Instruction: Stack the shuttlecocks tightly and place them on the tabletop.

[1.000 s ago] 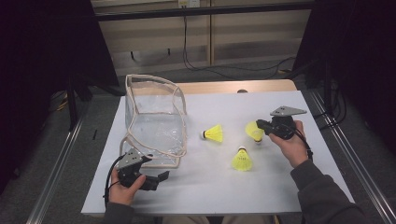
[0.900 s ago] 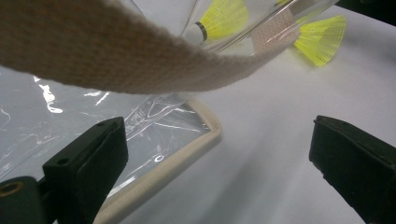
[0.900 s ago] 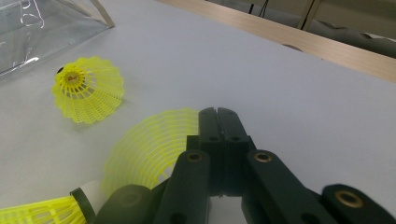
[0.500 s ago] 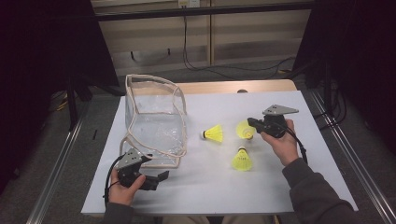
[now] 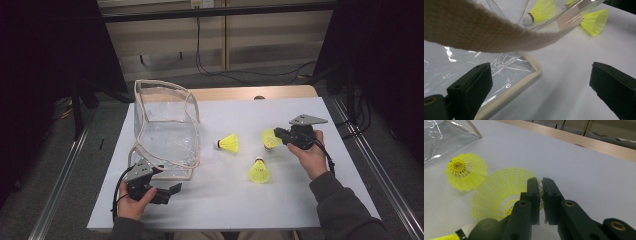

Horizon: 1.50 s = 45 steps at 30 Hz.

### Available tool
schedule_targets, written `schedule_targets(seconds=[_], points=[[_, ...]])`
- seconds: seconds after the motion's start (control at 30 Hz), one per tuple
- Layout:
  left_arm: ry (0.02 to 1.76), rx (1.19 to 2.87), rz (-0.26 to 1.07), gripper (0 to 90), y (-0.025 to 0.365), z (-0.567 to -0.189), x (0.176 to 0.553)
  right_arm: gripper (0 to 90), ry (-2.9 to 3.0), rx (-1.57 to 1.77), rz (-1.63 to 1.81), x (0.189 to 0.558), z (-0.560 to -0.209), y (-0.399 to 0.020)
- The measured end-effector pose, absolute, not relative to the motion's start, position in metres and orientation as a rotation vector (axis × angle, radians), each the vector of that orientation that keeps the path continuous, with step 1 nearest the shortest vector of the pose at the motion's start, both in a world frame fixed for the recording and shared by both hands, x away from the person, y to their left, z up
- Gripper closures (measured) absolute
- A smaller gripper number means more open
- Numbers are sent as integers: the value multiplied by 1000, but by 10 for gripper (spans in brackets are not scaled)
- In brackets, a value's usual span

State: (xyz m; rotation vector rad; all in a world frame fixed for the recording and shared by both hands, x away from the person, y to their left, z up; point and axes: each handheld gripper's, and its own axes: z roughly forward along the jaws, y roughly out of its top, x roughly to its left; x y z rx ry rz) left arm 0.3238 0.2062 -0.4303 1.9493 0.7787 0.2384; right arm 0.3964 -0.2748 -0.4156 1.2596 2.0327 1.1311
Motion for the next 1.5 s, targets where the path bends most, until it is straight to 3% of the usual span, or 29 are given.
schedule_targets(seconds=[0.2,0.47,0.83,0.87,0.97,1.03,1.5], points=[[781,1945,236,46,207,-430,323,802,2024,1263,1111,396,-419,-278],[780,1943,237,46,207,-429,323,676,2009,1254,1076,394,-417,-279],[782,1941,234,46,207,-430,324,658,1978,1252,1033,391,-416,-283],[781,1940,235,46,207,-429,324,666,1976,1255,1027,391,-416,-284],[780,1941,238,46,207,-429,324,844,2000,1256,1037,389,-416,-284],[778,1943,237,46,207,-429,324,900,2037,1254,1046,389,-418,-284],[783,1935,238,46,208,-429,323,900,2040,1267,1050,387,-426,-287]])
